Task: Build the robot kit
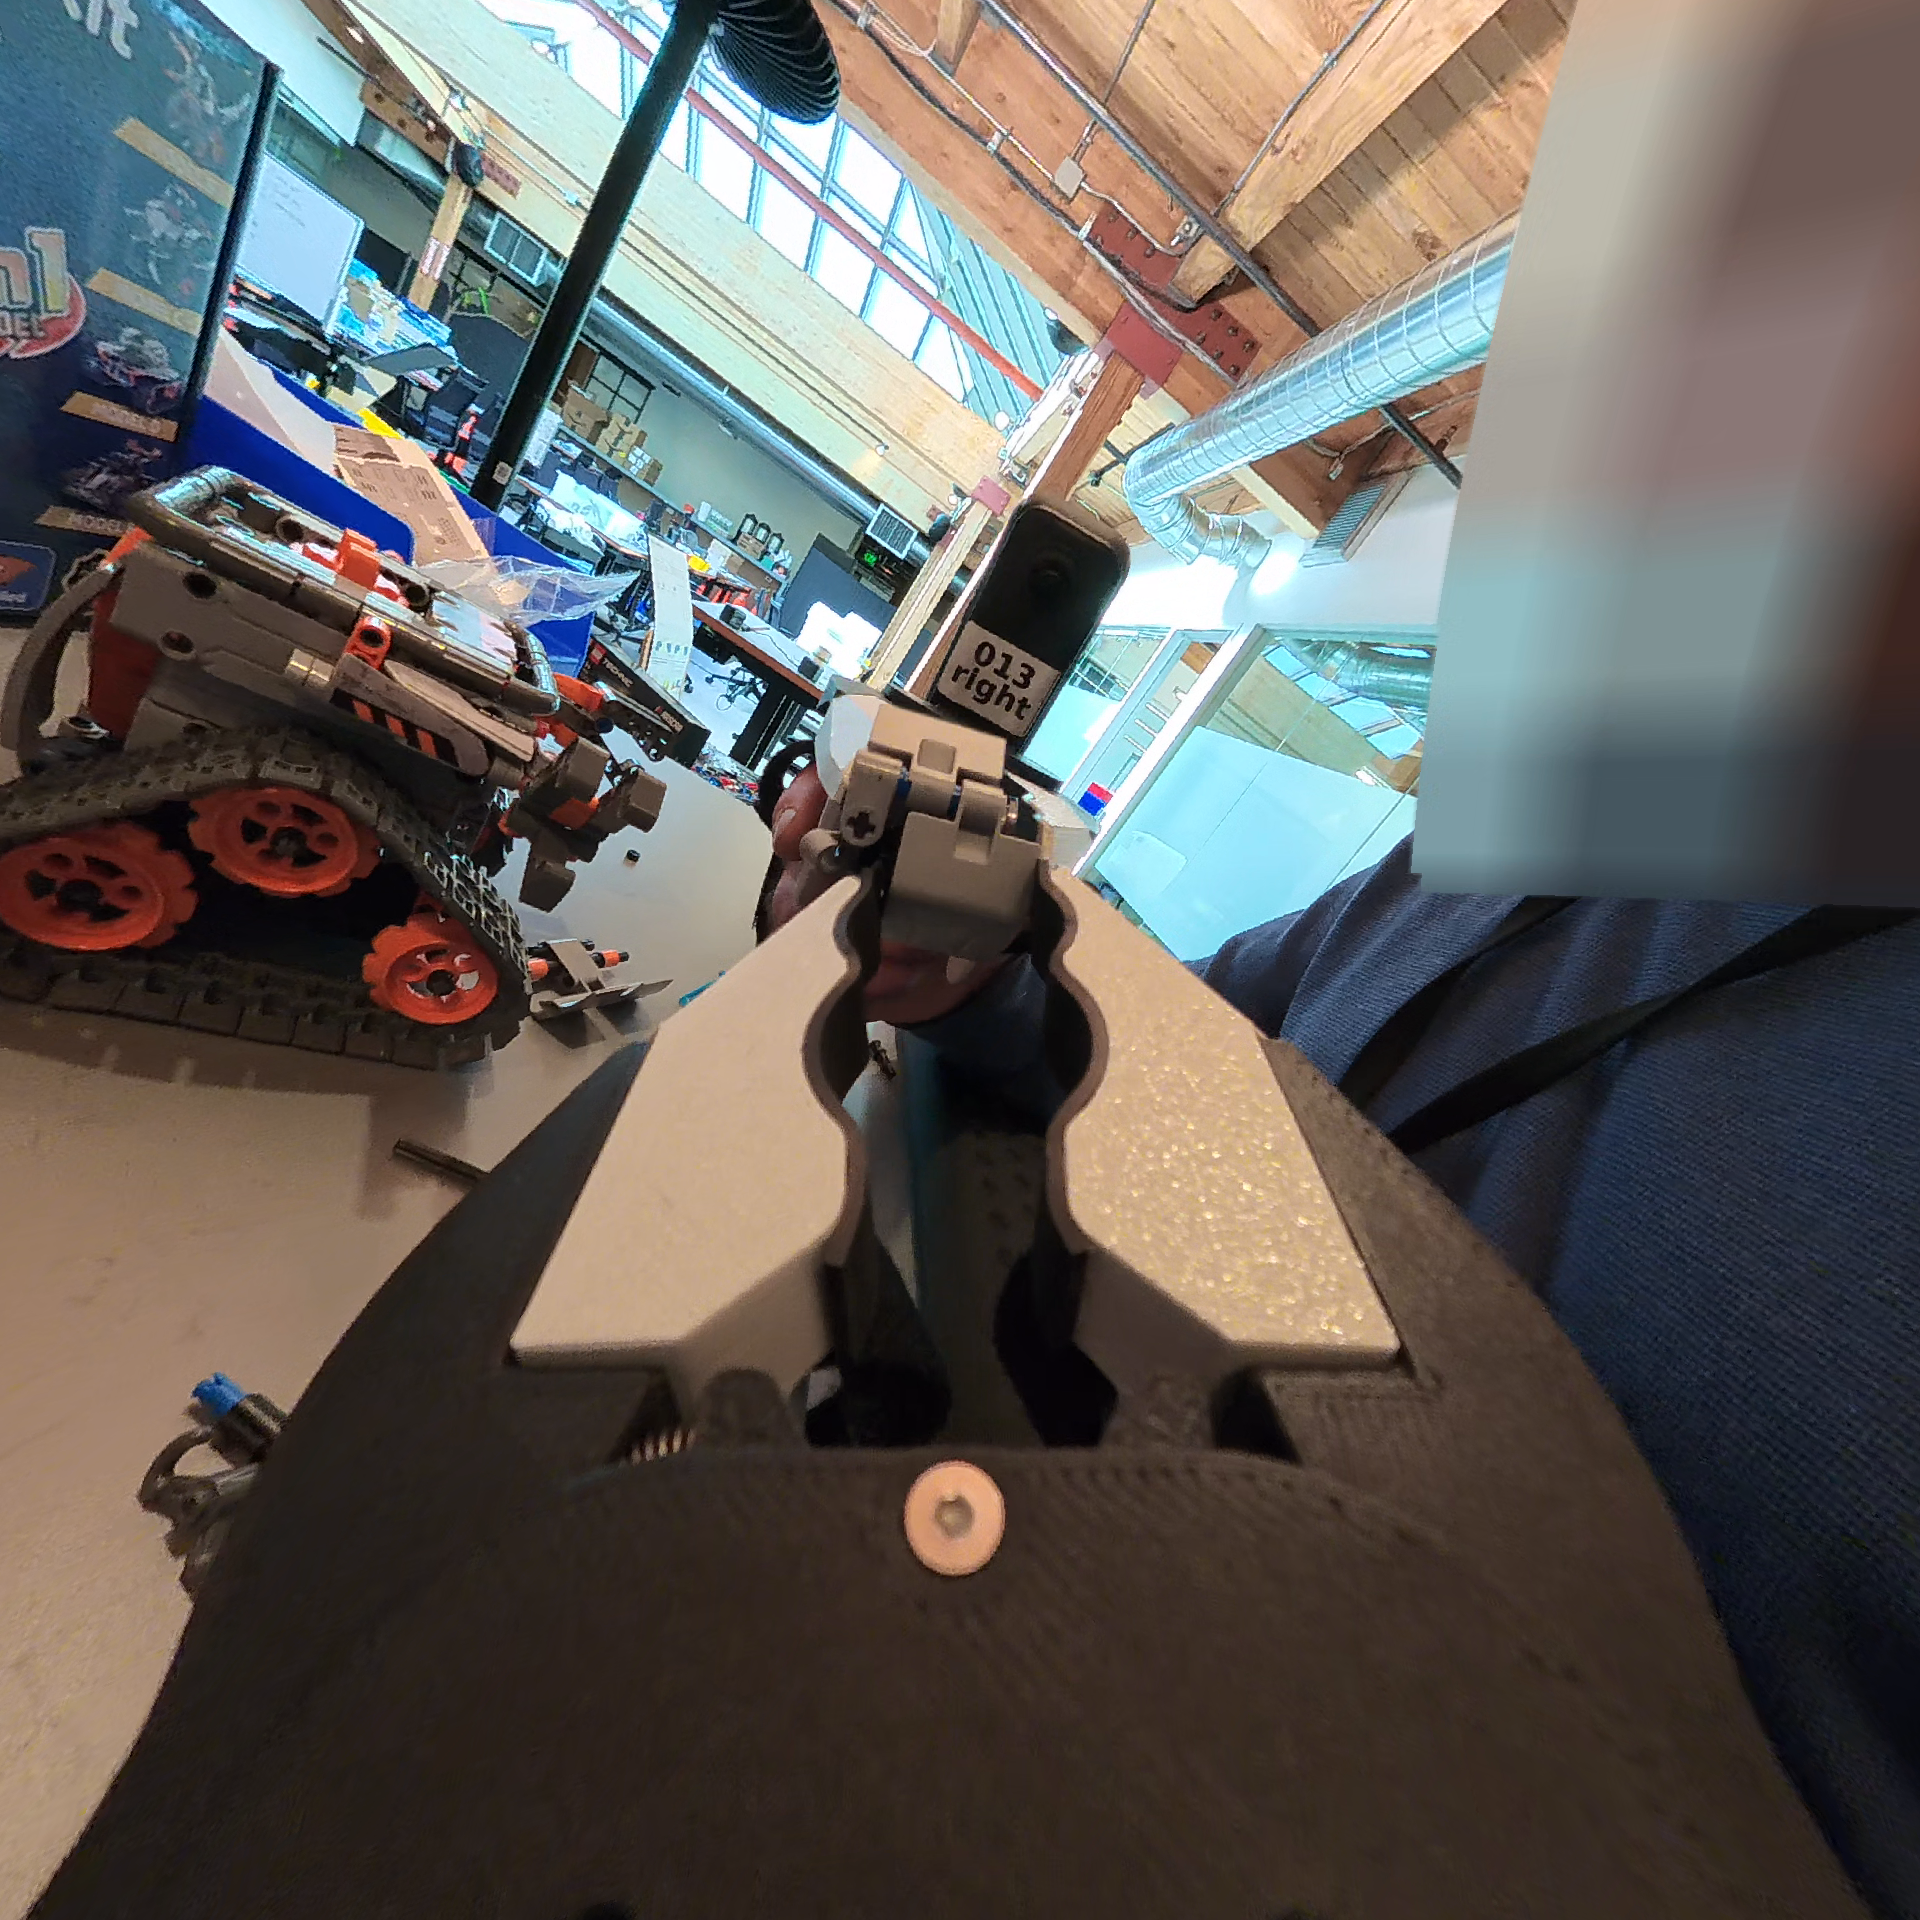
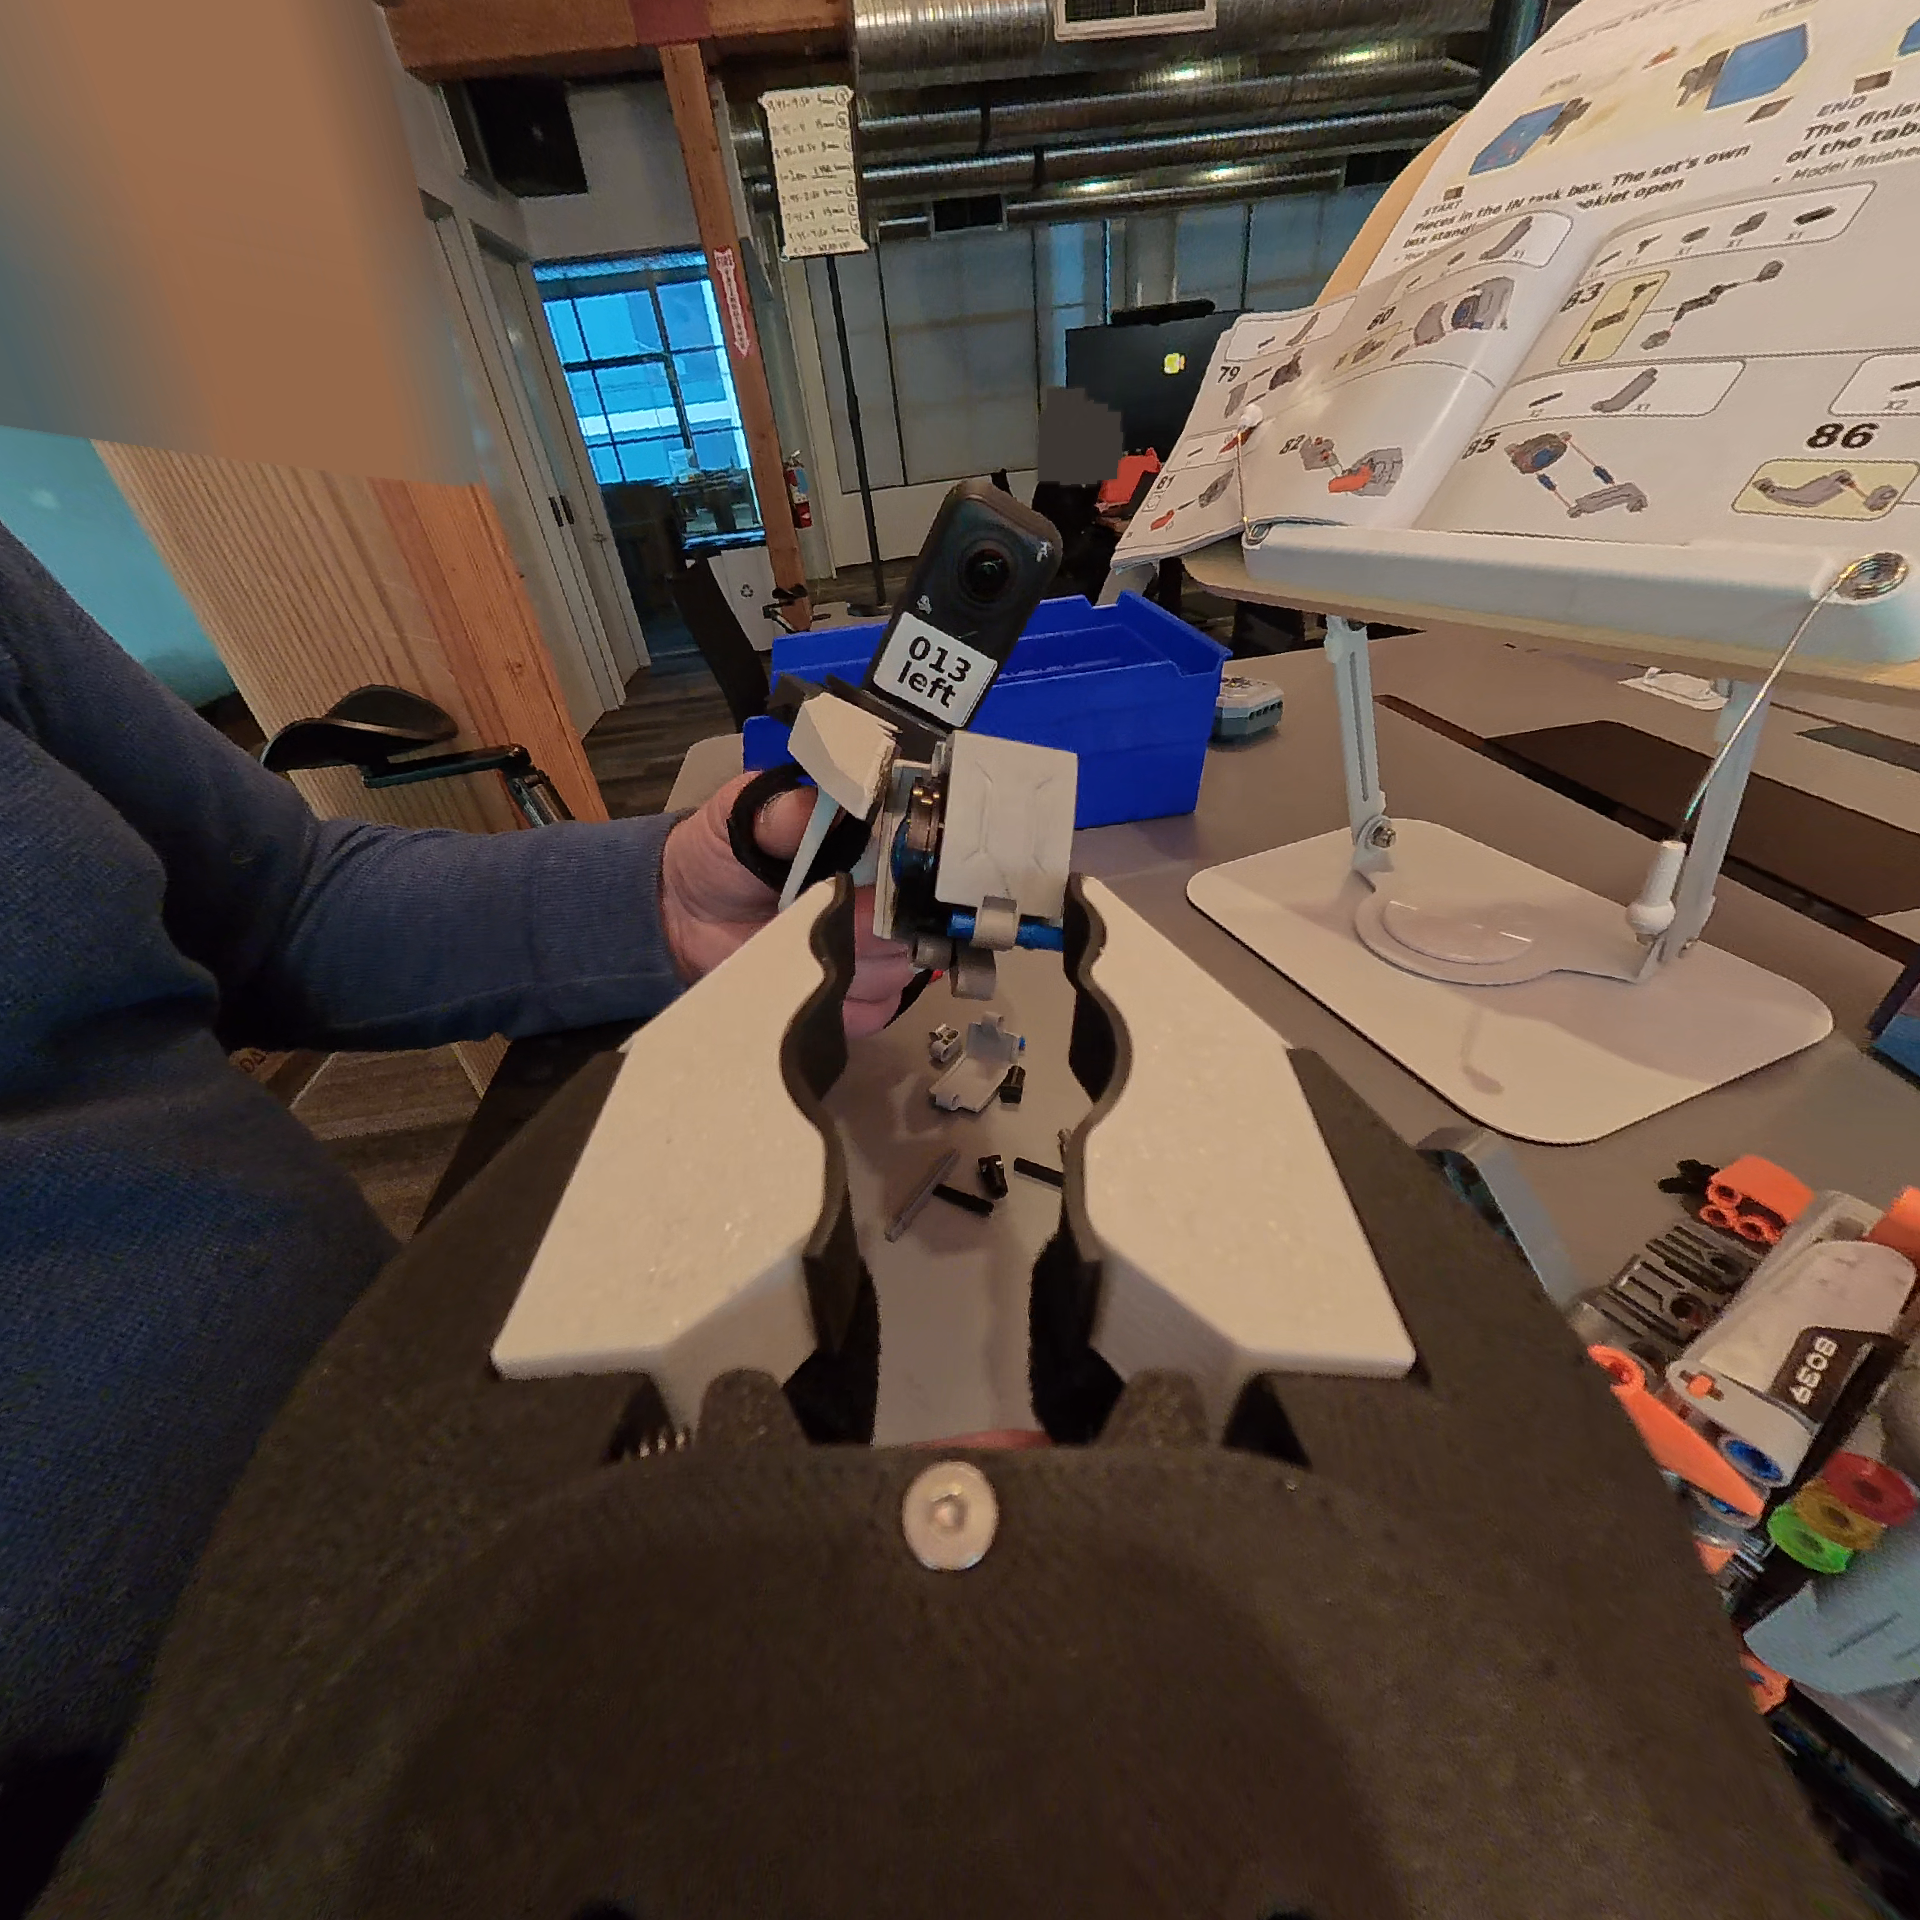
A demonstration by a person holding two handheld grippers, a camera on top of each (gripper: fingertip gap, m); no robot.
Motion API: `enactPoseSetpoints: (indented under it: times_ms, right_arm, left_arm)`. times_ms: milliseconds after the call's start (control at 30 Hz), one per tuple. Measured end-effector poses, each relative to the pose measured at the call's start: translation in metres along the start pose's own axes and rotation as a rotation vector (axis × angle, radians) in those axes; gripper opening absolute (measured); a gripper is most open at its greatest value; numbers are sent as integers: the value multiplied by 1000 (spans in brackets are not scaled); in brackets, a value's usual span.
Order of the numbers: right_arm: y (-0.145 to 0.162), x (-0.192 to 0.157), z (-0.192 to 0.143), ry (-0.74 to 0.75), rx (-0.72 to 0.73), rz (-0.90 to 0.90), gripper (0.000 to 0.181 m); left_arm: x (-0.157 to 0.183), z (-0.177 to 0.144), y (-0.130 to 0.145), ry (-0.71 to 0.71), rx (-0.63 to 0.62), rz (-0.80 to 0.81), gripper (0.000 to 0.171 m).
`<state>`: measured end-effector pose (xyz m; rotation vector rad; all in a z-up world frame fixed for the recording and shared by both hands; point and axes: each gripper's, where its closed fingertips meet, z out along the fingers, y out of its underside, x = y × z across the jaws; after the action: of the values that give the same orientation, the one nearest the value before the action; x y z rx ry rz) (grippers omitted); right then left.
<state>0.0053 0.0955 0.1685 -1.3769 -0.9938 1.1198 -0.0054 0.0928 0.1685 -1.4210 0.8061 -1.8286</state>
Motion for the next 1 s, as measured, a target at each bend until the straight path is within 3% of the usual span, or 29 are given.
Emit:
enactPoseSetpoints:
  times_ms: [433,1000]
  right_arm:
    - [8,6,1,41,-49,-49,29]
    - [14,11,-1,79,-103,-116,27]
  left_arm:
    - [-8,0,9,-77,-90,92,26]
    - [-17,-5,4,-319,-264,436,24]
